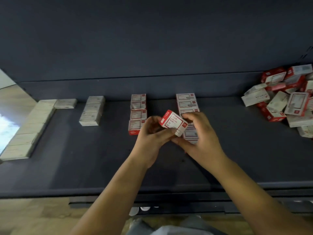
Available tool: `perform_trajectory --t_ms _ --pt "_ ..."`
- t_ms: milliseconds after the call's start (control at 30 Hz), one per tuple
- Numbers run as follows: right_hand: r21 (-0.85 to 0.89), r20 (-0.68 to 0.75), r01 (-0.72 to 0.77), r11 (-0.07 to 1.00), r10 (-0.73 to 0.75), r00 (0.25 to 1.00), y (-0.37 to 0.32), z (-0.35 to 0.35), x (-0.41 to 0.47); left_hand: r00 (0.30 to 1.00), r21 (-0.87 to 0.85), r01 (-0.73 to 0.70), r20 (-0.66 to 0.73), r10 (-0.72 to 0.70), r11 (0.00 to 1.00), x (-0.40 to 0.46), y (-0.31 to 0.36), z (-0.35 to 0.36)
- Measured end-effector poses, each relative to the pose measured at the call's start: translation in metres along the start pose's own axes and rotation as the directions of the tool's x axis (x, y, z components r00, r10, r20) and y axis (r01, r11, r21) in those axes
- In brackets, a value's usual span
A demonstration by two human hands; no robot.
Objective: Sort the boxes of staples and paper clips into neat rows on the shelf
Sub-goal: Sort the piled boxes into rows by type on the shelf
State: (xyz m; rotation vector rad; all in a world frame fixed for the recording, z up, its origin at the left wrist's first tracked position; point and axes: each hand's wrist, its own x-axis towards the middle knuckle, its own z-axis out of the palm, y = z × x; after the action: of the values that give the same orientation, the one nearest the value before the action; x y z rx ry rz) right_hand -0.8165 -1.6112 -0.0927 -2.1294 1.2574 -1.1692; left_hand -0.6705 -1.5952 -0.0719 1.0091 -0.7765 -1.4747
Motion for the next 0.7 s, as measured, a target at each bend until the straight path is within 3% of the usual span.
perform_trajectory --t_ms 133,233,300,400,500,600,700 --pt "-0.110 -0.071 0.063 0.992 -0.071 0.995 -0.014 0.023 0.002 0.999 0.092 -0.038 0.038 0.035 0.995 -0.008 0.009 -0.029" --pt "-0.126 -0.043 0.057 0.990 -0.063 0.997 -0.019 0.035 0.001 0.983 0.367 -0.185 0.085 0.166 0.912 -0.011 0.017 -0.058" --pt "-0.134 0.031 0.057 0.989 -0.053 0.998 -0.018 0.044 -0.001 0.952 0.545 -0.303 0.140 0.271 0.782 -0.012 0.019 -0.081" --pt "-0.148 0.157 0.029 0.988 -0.006 0.988 -0.015 0.064 -0.007 0.898 0.781 -0.396 0.221 0.380 0.482 -0.009 0.021 -0.114" --pt "-0.169 0.224 0.041 0.985 -0.002 0.975 -0.015 0.085 -0.010 0.866 0.869 -0.428 0.314 0.389 0.250 -0.006 0.021 -0.134" --pt "-0.197 0.206 0.054 0.979 -0.012 0.978 -0.018 0.097 -0.005 0.847 0.875 -0.463 0.389 0.363 0.143 -0.001 0.022 -0.147" --pt "-0.206 0.127 0.063 0.976 -0.037 0.991 -0.021 0.104 0.001 0.831 0.861 -0.500 0.445 0.333 0.098 0.001 0.020 -0.154"
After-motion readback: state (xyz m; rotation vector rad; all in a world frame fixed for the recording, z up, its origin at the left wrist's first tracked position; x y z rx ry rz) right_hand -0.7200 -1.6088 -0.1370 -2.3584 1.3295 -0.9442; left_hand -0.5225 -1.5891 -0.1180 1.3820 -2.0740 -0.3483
